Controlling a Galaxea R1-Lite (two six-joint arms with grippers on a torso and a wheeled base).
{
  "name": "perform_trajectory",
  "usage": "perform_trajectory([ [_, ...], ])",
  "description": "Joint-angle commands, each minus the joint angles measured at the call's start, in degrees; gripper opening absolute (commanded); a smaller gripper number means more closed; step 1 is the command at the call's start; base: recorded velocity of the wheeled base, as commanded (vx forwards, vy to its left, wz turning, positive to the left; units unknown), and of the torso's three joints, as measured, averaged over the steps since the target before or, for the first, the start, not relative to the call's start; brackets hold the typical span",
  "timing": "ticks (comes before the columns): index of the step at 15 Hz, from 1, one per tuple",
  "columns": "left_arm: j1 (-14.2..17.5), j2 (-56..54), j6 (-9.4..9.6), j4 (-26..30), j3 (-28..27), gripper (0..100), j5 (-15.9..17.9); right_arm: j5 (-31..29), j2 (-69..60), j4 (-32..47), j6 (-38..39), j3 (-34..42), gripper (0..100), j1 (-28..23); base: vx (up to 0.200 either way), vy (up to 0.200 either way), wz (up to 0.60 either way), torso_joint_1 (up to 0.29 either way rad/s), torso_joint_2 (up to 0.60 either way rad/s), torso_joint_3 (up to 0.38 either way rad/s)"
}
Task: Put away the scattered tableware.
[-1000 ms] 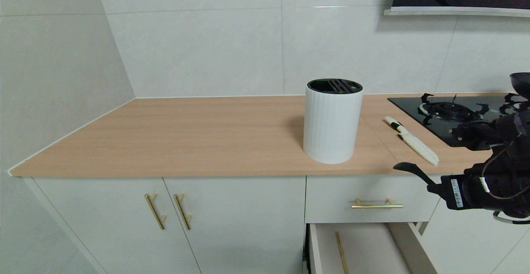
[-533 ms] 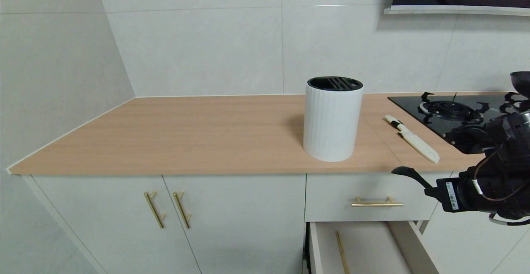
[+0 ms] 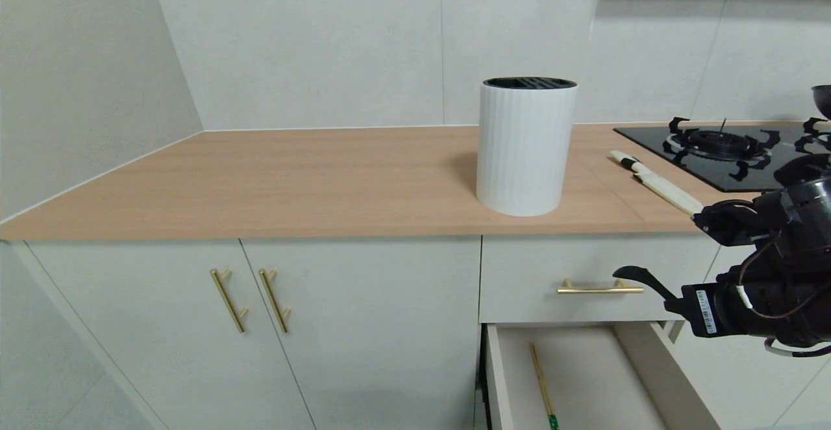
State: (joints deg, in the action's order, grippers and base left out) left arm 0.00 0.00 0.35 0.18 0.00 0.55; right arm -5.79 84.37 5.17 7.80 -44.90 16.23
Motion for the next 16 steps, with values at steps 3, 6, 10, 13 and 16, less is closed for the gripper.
perform_trajectory([
  [3,0.0,0.0,0.00,0.0,0.0,100,0.0,0.0,0.4,0.0,-0.2,0.1,0,0.0,0.000,0.000,0.00,-0.155,0.45,0.302],
  [6,0.0,0.0,0.00,0.0,0.0,100,0.0,0.0,0.7,0.0,-0.2,0.1,0,0.0,0.000,0.000,0.00,-0.131,0.45,0.312],
  [10,0.0,0.0,0.00,0.0,0.0,100,0.0,0.0,0.8,-0.2,-0.2,0.3,0,0.0,0.000,0.000,0.00,-0.073,0.34,0.266],
  [13,0.0,0.0,0.00,0.0,0.0,100,0.0,0.2,2.4,-0.3,-0.2,0.2,0,0.0,0.000,0.000,0.00,-0.016,0.06,0.026],
  [16,0.0,0.0,0.00,0.0,0.0,100,0.0,0.0,8.2,-3.2,-0.3,0.8,0,0.4,0.000,0.000,0.00,0.000,0.00,0.000],
])
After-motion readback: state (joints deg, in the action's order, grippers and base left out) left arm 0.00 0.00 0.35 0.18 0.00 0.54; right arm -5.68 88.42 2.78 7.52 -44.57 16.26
